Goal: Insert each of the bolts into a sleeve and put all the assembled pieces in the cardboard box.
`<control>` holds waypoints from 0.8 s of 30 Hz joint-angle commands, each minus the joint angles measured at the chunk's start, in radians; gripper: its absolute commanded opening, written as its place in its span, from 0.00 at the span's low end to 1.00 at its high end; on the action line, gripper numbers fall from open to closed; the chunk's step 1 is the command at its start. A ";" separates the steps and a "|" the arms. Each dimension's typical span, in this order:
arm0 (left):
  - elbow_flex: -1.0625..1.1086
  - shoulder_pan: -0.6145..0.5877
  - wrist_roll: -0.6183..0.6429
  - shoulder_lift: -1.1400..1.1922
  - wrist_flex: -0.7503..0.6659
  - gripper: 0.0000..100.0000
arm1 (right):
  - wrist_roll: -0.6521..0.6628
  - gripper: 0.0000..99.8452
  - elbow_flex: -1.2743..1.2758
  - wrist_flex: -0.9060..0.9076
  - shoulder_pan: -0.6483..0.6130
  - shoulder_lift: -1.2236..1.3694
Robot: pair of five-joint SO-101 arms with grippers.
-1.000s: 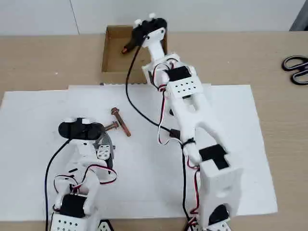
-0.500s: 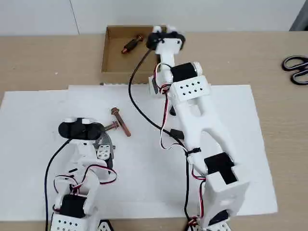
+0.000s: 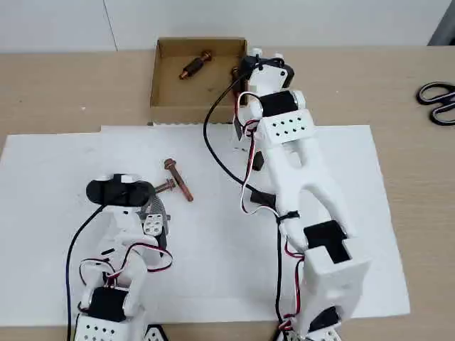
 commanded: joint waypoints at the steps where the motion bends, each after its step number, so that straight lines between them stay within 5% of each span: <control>1: -0.004 0.003 -0.006 -0.002 0.003 0.01 | -0.008 0.17 -0.043 -0.031 0.007 0.001; 24: -0.004 0.003 -0.006 -0.002 0.003 0.01 | -0.081 0.16 -0.043 -0.124 0.044 0.239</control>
